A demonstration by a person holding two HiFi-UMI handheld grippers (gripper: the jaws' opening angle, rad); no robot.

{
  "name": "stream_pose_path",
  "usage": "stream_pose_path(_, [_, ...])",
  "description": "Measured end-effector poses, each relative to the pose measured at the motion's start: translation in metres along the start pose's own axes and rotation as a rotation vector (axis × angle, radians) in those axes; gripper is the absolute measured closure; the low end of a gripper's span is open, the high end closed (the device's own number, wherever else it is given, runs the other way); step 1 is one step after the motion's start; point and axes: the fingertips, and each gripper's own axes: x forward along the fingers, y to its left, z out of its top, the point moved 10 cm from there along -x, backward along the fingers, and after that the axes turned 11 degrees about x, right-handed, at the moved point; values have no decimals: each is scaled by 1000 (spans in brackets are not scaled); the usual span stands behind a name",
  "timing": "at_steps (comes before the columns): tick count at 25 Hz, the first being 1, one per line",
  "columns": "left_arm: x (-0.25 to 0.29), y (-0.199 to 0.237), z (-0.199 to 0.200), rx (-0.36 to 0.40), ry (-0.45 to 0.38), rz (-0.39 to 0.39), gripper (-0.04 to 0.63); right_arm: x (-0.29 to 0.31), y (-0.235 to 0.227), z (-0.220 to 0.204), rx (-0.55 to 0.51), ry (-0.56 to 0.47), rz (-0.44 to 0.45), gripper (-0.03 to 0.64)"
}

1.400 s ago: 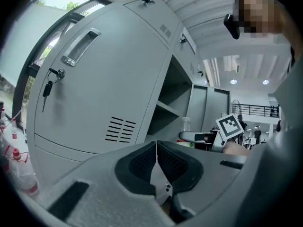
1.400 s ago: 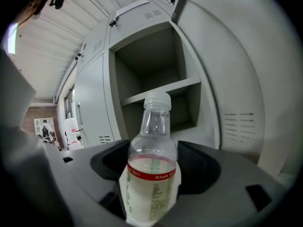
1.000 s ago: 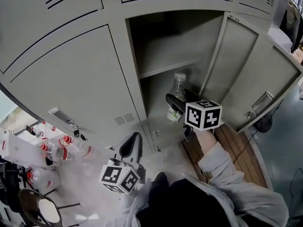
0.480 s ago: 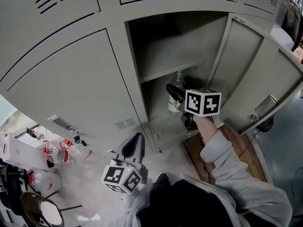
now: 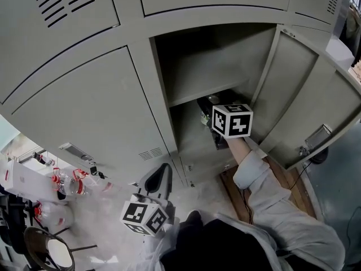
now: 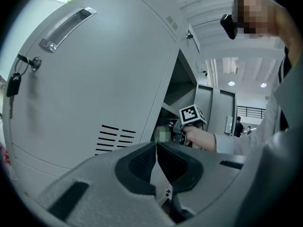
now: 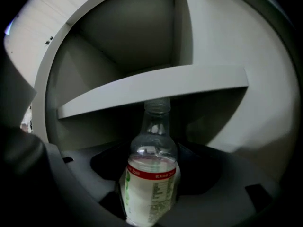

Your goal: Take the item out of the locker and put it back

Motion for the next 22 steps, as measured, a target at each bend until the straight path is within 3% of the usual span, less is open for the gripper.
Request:
stream_pose_path(6, [-3, 5, 3, 7, 2, 21, 581, 25, -3, 2, -107, -68, -56, 305])
stream_pose_path(17, [-4, 6, 1, 13, 14, 23, 581, 47, -13, -6, -191, -190, -109, 304])
stream_pose_path(22, [-4, 1, -1, 12, 18, 15, 581, 41, -13, -7, -205, -149, -137, 302])
